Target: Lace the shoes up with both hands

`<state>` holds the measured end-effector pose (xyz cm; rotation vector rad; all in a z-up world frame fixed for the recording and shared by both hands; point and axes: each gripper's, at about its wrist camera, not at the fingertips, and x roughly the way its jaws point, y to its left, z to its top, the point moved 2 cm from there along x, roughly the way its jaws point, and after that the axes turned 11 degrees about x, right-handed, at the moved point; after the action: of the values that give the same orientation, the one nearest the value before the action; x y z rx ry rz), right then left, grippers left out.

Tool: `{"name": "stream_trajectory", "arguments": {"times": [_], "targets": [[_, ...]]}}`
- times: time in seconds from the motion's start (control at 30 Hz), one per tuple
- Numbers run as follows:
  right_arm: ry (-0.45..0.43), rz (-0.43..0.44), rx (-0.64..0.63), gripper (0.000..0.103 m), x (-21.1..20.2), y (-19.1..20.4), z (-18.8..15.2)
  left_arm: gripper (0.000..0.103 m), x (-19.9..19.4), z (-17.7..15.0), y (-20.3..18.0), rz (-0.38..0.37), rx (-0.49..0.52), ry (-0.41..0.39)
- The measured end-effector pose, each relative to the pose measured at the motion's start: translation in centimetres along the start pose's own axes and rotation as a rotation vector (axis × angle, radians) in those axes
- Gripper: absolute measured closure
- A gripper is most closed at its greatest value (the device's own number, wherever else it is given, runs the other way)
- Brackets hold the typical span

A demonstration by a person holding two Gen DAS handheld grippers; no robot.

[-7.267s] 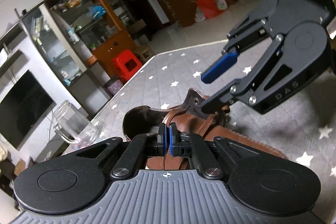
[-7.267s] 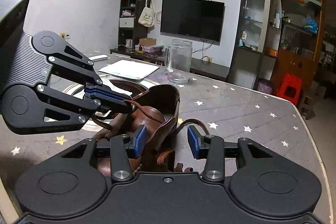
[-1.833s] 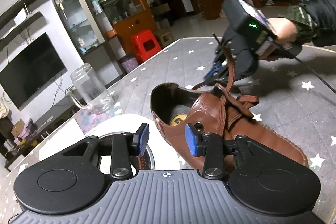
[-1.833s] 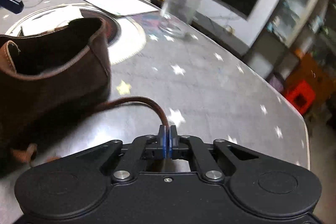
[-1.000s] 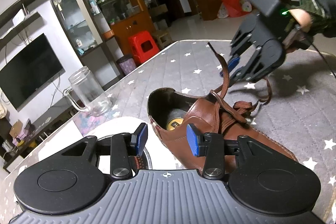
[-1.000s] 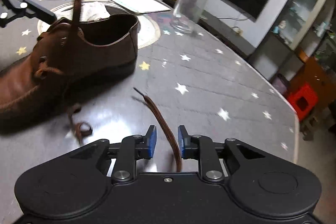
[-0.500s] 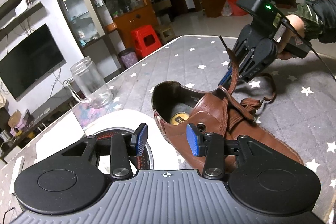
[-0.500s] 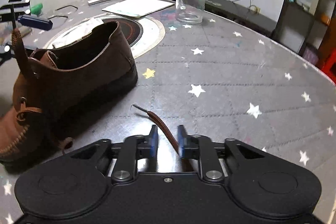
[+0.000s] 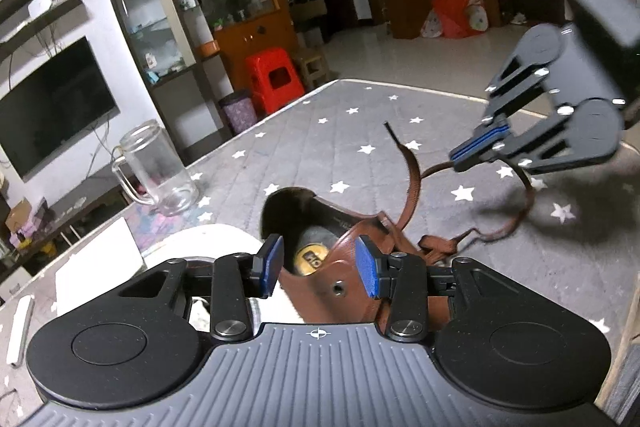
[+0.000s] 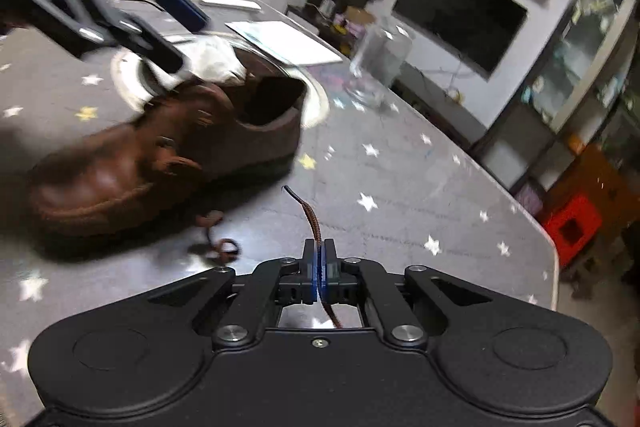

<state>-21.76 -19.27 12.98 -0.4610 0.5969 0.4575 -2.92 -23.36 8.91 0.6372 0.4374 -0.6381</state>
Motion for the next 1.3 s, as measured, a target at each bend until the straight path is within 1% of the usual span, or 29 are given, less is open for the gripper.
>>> {"name": "stream_trajectory", "arguments": {"times": [0.07,0.13,0.27,0.33,0.5,0.63,0.8,0.9,1.13,1.3], "targets": [[-0.018,-0.005,-0.031,0.101,-1.4,0.8,0.2,0.063,0.3,0.1,-0.2,0.002,-0.001,0.012],[-0.037,-0.006,-0.059,0.101,-2.8,1.6,0.5,0.068,0.7,0.0,-0.1,0.010,-0.015,0.031],[-0.068,-0.004,-0.099,0.101,-4.5,2.7,1.0,0.072,0.2,-0.4,0.4,0.011,-0.037,0.031],[-0.086,0.003,-0.115,0.101,-5.2,3.2,1.2,0.077,-0.3,-0.7,0.5,0.016,-0.039,0.026],[-0.124,0.021,-0.153,0.101,-6.0,4.3,1.8,0.077,-1.5,-1.7,0.9,0.037,-0.061,0.017],[-0.156,0.038,-0.193,0.101,-6.5,5.3,2.2,0.077,-2.2,-2.8,1.5,0.045,-0.103,0.001],[-0.199,0.033,-0.223,0.101,-6.3,5.9,3.4,0.077,-2.3,-3.1,1.7,0.037,-0.127,-0.014],[-0.208,-0.015,-0.268,0.101,-5.0,6.0,4.4,0.077,-2.5,-3.2,1.9,0.030,-0.143,-0.025],[-0.188,-0.077,-0.383,0.101,-1.3,7.9,4.9,0.077,-2.8,-3.7,2.4,0.014,-0.183,-0.051],[-0.175,-0.072,-0.432,0.101,0.3,8.7,4.9,0.077,-2.9,-3.9,2.6,0.005,-0.198,-0.064]]}}
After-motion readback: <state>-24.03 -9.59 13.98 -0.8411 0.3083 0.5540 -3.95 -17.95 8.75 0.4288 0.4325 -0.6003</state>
